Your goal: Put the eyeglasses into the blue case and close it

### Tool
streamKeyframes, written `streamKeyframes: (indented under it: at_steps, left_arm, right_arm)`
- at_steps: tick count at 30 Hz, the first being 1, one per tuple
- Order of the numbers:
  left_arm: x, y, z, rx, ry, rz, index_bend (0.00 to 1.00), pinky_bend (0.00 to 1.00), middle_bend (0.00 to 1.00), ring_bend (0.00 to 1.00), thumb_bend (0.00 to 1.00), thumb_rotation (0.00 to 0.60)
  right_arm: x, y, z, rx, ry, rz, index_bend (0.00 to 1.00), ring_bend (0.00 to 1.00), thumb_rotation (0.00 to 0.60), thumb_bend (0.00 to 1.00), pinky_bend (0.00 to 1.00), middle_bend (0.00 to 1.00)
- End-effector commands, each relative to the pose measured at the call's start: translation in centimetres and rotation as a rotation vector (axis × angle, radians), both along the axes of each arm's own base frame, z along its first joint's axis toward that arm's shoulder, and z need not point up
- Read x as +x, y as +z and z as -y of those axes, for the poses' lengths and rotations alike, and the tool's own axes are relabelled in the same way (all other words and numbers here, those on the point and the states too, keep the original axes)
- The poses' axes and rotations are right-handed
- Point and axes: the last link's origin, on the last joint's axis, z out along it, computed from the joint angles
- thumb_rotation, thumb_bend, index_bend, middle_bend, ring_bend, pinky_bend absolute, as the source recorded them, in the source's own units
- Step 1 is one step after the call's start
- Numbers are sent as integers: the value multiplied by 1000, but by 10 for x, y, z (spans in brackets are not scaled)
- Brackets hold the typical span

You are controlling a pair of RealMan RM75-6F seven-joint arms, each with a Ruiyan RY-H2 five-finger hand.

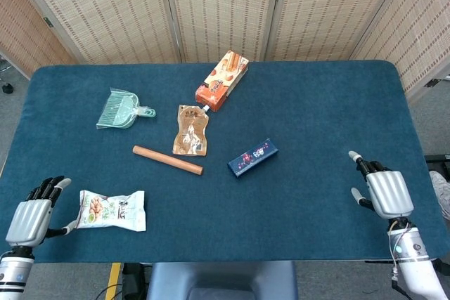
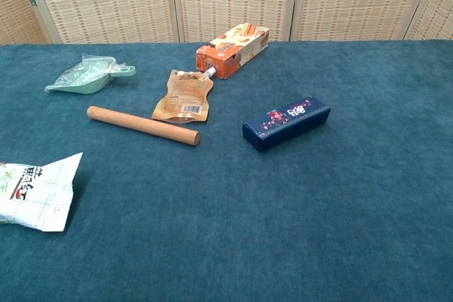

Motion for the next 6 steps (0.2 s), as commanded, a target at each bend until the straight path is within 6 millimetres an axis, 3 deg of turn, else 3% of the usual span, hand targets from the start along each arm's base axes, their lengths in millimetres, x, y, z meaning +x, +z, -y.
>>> streamKeyframes:
  at_steps: [1, 6]
  left_arm:
    - [3, -2, -3, 7, -6, 4, 173, 216, 132, 106, 196, 600]
    - [5, -6, -5, 16, -9, 13, 173, 216, 132, 106, 195, 600]
  right_arm:
    - [-6, 4, -11, -1, -18, 12, 137, 365, 600, 303, 572, 369]
    - [-9, 4, -18, -4, -33, 27, 137, 365, 600, 303, 572, 369]
